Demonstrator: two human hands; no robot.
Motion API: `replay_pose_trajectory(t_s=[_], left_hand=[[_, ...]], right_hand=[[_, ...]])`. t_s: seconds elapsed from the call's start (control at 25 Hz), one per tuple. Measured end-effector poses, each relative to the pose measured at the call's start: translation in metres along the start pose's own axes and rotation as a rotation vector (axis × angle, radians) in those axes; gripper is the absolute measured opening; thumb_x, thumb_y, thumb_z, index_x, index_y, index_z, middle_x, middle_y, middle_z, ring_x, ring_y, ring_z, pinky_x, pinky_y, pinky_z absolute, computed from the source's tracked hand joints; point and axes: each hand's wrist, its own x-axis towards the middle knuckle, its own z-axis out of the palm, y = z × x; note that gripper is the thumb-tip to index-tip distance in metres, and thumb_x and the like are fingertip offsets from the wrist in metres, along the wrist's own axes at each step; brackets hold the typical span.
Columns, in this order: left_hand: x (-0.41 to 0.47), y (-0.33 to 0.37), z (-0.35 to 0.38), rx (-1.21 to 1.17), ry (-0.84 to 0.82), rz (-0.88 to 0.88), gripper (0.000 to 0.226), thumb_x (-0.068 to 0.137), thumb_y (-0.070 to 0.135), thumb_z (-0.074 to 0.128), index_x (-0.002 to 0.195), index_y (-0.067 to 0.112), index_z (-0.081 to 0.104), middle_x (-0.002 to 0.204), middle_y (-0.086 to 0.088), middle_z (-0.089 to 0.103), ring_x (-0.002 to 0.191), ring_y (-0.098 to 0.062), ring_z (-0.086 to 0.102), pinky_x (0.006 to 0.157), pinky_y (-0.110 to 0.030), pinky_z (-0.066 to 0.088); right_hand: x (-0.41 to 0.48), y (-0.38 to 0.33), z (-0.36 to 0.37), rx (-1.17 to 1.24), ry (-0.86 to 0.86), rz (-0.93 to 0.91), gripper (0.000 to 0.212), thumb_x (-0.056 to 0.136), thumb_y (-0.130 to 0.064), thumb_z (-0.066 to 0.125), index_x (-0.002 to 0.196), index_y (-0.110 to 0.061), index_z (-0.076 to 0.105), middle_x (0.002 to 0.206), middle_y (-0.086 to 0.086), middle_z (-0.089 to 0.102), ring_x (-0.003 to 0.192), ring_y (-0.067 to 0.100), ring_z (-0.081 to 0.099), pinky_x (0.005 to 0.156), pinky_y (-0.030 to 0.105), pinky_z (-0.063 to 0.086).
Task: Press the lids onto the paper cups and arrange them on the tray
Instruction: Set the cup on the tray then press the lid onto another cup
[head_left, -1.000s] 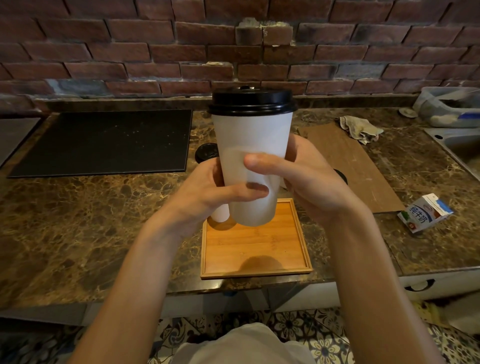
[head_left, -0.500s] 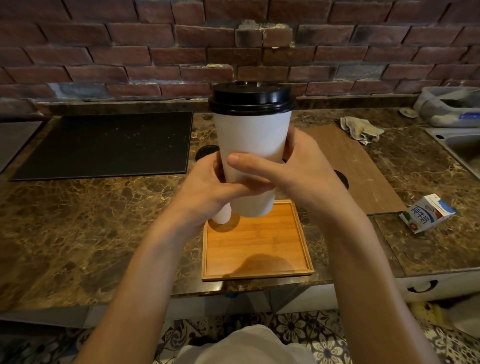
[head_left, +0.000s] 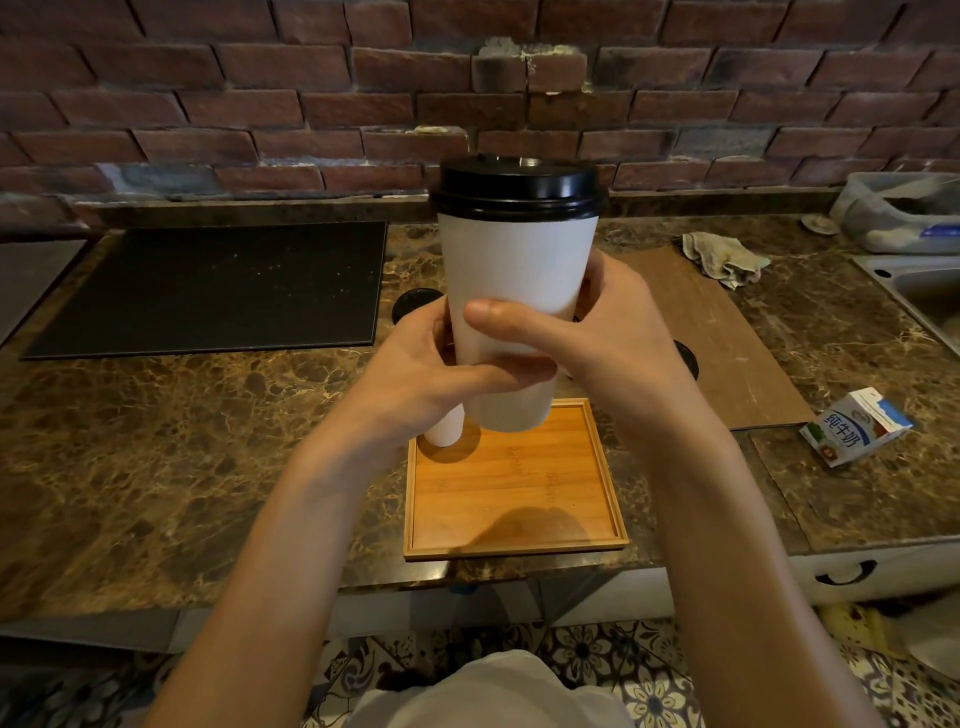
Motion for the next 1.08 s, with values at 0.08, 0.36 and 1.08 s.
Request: replay_pose_trajectory(t_s=[0.08,0.36,1.08], left_hand=[[-0.001,0.003,-0.002,-0.023,-0.041,-0.004,0.041,0.066,0.026,0.079,0.103,0.027,0.063,0.093,0.013,0.072,0.09,-0.003,0.068,0.068,-0.011,0.05],[-0.003,0.001,-0.003,-0.145,-0.18,-0.047,0.042,0.066,0.022,0.077,0.105,0.035,0.067,0.106,0.008,0.071,0.103,-0.011,0.066,0.078,-0.018,0.052],[0.001,-0.001,0.007,-0.026,0.069,-0.011,0.044,0.061,0.02,0.082,0.1,0.026,0.061,0.089,0.013,0.073,0.088,-0.006,0.069,0.067,-0.013,0.052]], right_hand=[[0.001,0.0,-0.003,0.081,-0.046,0.003,0.054,0.07,-0.028,0.082,0.118,-0.019,0.06,0.103,-0.003,0.07,0.094,0.011,0.069,0.071,0.021,0.057],[0.003,0.01,-0.012,0.153,-0.188,0.019,0.056,0.067,-0.032,0.077,0.118,-0.02,0.061,0.109,0.003,0.071,0.101,0.019,0.069,0.079,0.03,0.057],[-0.001,-0.002,0.001,-0.174,0.053,0.001,0.065,0.071,-0.046,0.08,0.125,-0.024,0.052,0.109,-0.012,0.063,0.098,0.005,0.064,0.075,0.024,0.059]])
